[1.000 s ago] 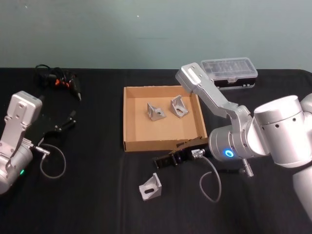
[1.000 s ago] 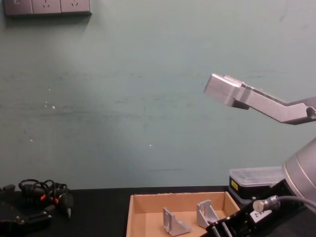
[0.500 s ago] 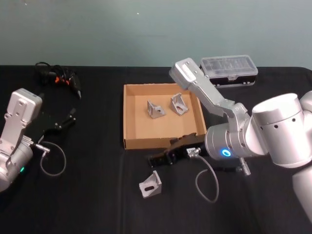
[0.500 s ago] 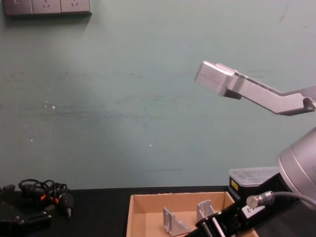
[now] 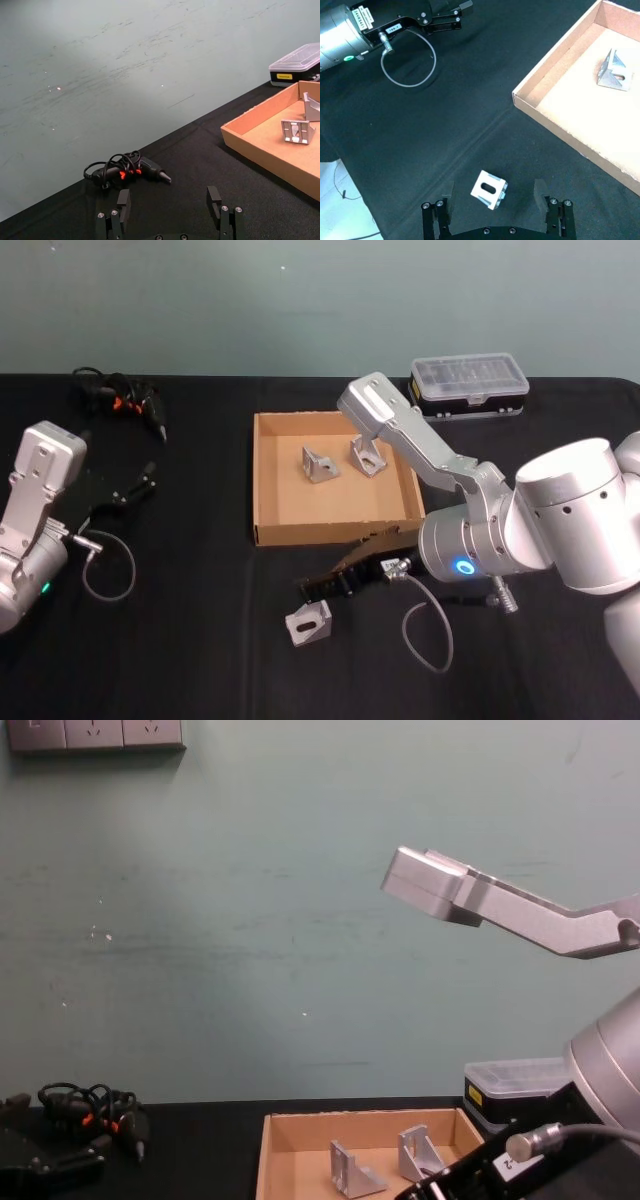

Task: Use one hand to pick up the angle iron from the table and place it into the box.

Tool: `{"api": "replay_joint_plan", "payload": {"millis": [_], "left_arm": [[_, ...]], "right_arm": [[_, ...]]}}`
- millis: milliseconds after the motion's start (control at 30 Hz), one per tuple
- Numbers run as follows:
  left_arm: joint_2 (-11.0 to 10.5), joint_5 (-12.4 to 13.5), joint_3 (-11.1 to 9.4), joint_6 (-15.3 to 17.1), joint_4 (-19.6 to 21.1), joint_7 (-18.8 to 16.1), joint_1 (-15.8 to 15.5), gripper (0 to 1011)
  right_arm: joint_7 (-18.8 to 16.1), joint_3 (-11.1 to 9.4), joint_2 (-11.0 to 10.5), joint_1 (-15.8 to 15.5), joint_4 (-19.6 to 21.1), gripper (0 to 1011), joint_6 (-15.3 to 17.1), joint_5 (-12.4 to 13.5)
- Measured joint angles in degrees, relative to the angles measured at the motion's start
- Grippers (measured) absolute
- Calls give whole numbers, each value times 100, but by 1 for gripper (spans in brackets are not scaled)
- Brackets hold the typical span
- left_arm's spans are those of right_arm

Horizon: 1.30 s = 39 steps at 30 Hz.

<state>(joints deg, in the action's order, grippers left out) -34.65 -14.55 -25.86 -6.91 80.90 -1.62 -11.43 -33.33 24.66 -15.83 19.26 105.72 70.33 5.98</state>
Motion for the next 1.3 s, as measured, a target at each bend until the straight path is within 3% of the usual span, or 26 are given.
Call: {"api": "replay_joint_plan", "payload": {"millis": [567,733,967,1167,1300], "left_arm": [[0,0,0,0,0,0,0,1000],[0,0,0,0,0,0,0,1000],[0,0,0,0,0,0,0,1000],[0,0,0,0,0,0,0,1000],[0,0,0,0,0,0,0,1000]], "right_arm": [[19,-21,13,0,-26,1000,-41,5],[84,-129,71,-27,-224,1000,-358,-25],[236,-218,175,-56,-515,1000,-487,-95],[343,-194,225,-104,-608,1000,-482,-240],[345,-72,182,-163,-551,1000,-460,-363]]}}
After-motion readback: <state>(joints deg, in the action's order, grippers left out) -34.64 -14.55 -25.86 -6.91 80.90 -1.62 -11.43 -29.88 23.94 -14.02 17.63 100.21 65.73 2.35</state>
